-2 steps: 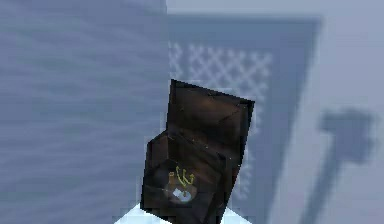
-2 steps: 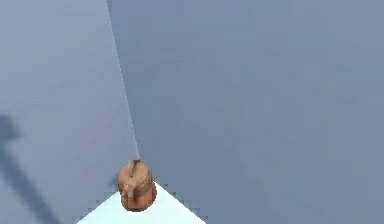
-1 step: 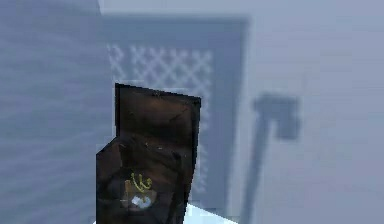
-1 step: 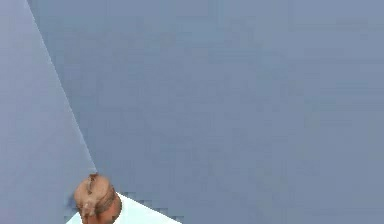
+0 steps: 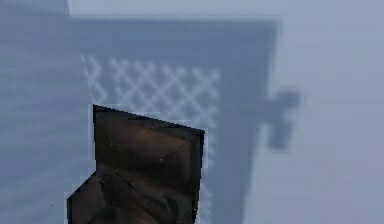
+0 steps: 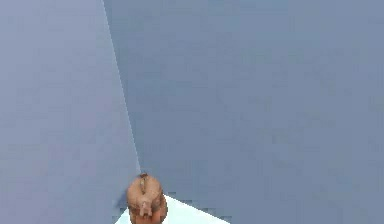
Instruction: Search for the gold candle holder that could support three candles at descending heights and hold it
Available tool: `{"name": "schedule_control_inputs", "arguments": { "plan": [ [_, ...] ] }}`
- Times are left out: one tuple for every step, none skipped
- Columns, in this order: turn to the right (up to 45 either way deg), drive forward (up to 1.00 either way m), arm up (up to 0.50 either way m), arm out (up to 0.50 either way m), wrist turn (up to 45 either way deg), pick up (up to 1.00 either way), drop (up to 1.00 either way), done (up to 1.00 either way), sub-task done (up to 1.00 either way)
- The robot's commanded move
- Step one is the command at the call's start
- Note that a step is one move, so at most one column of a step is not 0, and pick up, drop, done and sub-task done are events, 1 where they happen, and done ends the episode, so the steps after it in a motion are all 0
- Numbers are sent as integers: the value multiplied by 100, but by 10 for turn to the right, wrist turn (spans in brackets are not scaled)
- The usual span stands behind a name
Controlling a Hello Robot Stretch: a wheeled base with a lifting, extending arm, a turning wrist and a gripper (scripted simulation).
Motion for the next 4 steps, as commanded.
{"name": "schedule_control_inputs", "arguments": {
  "plan": [
    [-450,0,0,0,0,0,0,0,0],
    [-450,0,0,0,0,0,0,0,0],
    [-210,0,0,0,0,0,0,0,0],
    [0,0,50,0,0,0,0,0,0]
  ]
}}
